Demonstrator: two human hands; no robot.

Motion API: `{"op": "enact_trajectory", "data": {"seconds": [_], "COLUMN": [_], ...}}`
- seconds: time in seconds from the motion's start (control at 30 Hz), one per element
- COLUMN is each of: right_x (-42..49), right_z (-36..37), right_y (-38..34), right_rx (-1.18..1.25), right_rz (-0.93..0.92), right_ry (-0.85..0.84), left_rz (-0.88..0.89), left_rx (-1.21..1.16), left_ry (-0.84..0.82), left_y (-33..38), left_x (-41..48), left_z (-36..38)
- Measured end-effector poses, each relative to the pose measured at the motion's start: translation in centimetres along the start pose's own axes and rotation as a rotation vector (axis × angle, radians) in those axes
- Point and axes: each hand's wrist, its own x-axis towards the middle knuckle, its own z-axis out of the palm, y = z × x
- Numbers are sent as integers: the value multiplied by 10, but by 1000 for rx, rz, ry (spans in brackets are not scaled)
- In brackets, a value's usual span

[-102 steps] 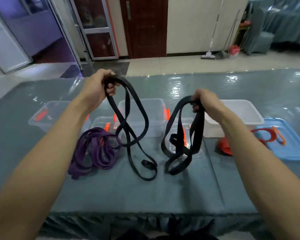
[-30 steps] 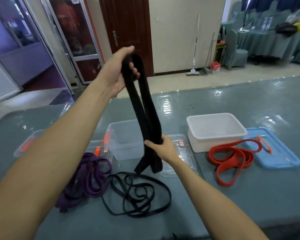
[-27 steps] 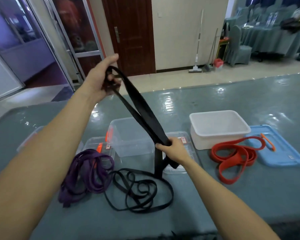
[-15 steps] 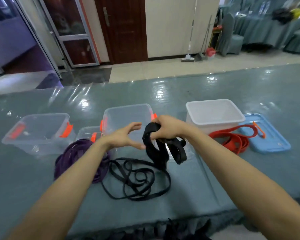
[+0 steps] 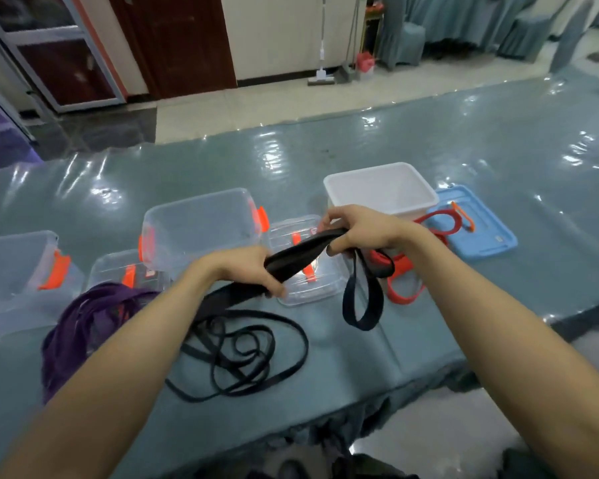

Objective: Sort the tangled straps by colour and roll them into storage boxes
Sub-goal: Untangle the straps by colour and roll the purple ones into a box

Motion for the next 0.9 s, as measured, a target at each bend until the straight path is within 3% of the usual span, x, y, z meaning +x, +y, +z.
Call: {"op": "enact_trajectory", "data": {"seconds": [0.07,0.17,0.27,0.4,0.5,0.63,0.73,0.9], "right_x": [2,5,16,26,32,40,56,98], "right_z": [-3,19,74,137,165,175,160,124], "right_y": [27,69,100,117,116,120,120,104], "right_rx": [110,244,246,497,468,412,338,340], "right_rz": [14,49,65,114,78,119,180,184], "right_ry": [74,139,151,151,110,127,118,321], "left_rz": [-40,89,19,-199,-238,-319,-286,-219], "left_rx": [-127,-767,-1214,-1480,-1657,-1557,-1452,-1085], "left_ry": [6,260,343,531,615,656,662,837], "left_y": [-16,-17,6,18,18,6,4,-10], "left_x": [6,23,55,90,107,123,140,175], "left_z": [-4,3,27,54,66,83,73,29]}}
